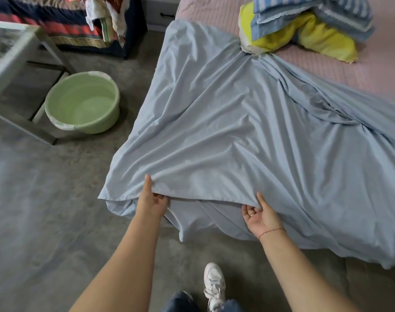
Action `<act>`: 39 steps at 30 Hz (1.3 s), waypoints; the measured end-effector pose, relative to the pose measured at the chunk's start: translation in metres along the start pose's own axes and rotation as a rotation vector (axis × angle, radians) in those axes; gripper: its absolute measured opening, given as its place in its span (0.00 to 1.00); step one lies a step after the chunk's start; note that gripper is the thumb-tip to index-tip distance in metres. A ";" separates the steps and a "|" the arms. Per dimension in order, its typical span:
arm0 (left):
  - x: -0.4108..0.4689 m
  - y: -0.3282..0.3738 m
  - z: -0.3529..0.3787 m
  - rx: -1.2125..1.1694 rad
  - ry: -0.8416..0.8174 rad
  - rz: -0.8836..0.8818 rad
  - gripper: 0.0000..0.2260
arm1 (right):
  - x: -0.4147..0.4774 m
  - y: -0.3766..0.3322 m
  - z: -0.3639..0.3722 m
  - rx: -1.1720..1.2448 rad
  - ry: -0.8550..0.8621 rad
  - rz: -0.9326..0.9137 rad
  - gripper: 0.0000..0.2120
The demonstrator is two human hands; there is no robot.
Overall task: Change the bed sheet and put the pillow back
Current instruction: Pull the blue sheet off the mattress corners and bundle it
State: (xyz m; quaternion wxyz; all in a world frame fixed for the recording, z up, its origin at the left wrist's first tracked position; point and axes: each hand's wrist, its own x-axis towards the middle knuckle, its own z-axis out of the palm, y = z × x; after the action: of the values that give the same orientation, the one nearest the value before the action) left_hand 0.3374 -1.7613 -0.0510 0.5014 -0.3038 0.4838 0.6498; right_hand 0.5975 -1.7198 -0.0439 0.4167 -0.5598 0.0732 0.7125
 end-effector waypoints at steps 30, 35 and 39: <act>-0.015 0.104 -0.206 0.435 0.055 -0.096 0.24 | -0.089 0.158 -0.122 -0.088 0.302 -0.048 0.11; -0.022 0.126 -0.189 0.374 -0.001 -0.106 0.25 | -0.096 0.175 -0.085 -0.015 0.216 -0.029 0.12; -0.028 0.151 -0.164 0.350 -0.047 -0.084 0.24 | -0.102 0.172 -0.039 0.028 0.128 -0.038 0.12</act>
State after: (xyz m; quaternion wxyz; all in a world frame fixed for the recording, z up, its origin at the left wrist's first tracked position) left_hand 0.1887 -1.9285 -0.0344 0.5847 -0.2165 0.5644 0.5410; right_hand 0.5127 -1.9041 -0.0329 0.4325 -0.5996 0.0990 0.6661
